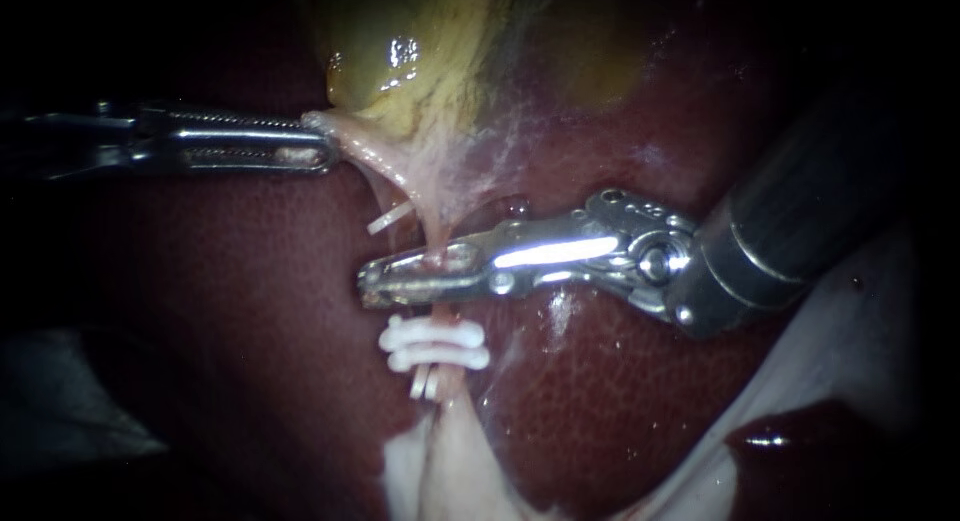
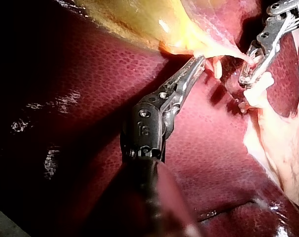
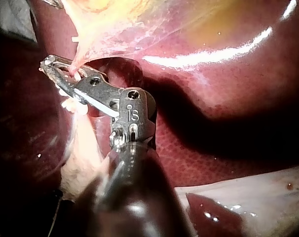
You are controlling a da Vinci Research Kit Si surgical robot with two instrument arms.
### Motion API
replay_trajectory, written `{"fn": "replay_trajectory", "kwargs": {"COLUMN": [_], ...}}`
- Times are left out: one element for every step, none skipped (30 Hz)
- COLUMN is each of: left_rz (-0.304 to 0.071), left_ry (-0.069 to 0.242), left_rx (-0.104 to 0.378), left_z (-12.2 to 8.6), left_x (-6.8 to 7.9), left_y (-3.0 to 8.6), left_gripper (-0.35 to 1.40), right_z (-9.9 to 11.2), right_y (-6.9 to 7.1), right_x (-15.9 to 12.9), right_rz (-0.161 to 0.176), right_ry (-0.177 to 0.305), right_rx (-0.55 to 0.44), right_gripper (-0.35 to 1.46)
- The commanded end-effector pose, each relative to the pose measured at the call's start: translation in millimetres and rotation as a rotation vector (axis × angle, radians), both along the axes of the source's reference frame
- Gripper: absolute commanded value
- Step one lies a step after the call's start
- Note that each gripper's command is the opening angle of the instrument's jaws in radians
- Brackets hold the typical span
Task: Clipping third clip right tube
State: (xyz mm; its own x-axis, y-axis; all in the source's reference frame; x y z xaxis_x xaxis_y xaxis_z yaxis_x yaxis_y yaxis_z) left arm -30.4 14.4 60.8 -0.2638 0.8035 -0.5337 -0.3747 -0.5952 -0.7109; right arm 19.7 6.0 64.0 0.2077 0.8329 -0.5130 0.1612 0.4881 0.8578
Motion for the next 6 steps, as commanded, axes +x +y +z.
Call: {"fn": "replay_trajectory", "kwargs": {"left_rz": [0.0, 0.0, 0.0, 0.0, 0.0, 0.0], "left_ry": [0.0, 0.0, 0.0, 0.0, 0.0, 0.0], "left_rx": [0.0, 0.0, 0.0, 0.0, 0.0, 0.0], "left_z": [0.0, 0.0, 0.0, 0.0, 0.0, 0.0], "left_x": [0.0, 0.0, 0.0, 0.0, 0.0, 0.0], "left_y": [0.0, 0.0, 0.0, 0.0, 0.0, 0.0], "left_gripper": [-0.35, -0.35, -0.35, -0.35, -0.35, -0.35], "right_z": [0.0, 0.0, 0.0, 0.0, 0.0, 0.0], "right_y": [0.0, 0.0, 0.0, 0.0, 0.0, 0.0], "right_x": [-0.1, -0.1, -0.1, -0.1, -0.1, -0.1], "right_rz": [0.001, 0.001, 0.001, 0.001, 0.001, 0.001], "right_ry": [-0.001, -0.001, -0.001, -0.001, -0.001, -0.001], "right_rx": [0.0, 0.0, 0.0, 0.0, 0.0, 0.0], "right_gripper": [-0.35, -0.35, -0.35, -0.35, -0.35, -0.35]}}
